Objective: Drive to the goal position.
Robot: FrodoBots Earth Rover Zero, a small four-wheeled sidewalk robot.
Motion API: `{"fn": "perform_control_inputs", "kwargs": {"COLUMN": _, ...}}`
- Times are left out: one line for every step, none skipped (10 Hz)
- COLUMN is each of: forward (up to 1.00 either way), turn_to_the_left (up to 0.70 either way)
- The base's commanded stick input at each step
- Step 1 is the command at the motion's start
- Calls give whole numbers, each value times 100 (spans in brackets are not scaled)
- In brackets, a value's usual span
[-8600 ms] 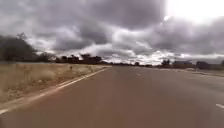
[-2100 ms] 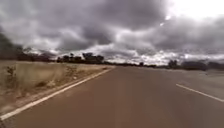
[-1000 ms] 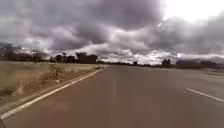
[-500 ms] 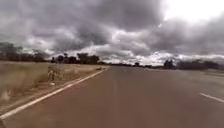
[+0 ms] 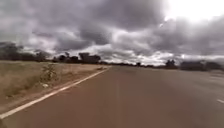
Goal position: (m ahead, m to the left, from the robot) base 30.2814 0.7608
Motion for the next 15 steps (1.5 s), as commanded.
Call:
{"fn": "perform_control_inputs", "kwargs": {"forward": 85, "turn_to_the_left": 4}}
{"fn": "perform_control_inputs", "kwargs": {"forward": 85, "turn_to_the_left": 4}}
{"fn": "perform_control_inputs", "kwargs": {"forward": 85, "turn_to_the_left": 4}}
{"fn": "perform_control_inputs", "kwargs": {"forward": 85, "turn_to_the_left": 4}}
{"fn": "perform_control_inputs", "kwargs": {"forward": 85, "turn_to_the_left": 4}}
{"fn": "perform_control_inputs", "kwargs": {"forward": 85, "turn_to_the_left": -16}}
{"fn": "perform_control_inputs", "kwargs": {"forward": 85, "turn_to_the_left": -30}}
{"fn": "perform_control_inputs", "kwargs": {"forward": 85, "turn_to_the_left": -13}}
{"fn": "perform_control_inputs", "kwargs": {"forward": 85, "turn_to_the_left": 4}}
{"fn": "perform_control_inputs", "kwargs": {"forward": 85, "turn_to_the_left": 4}}
{"fn": "perform_control_inputs", "kwargs": {"forward": 85, "turn_to_the_left": 4}}
{"fn": "perform_control_inputs", "kwargs": {"forward": 85, "turn_to_the_left": 4}}
{"fn": "perform_control_inputs", "kwargs": {"forward": 85, "turn_to_the_left": 4}}
{"fn": "perform_control_inputs", "kwargs": {"forward": 85, "turn_to_the_left": 4}}
{"fn": "perform_control_inputs", "kwargs": {"forward": 85, "turn_to_the_left": -2}}
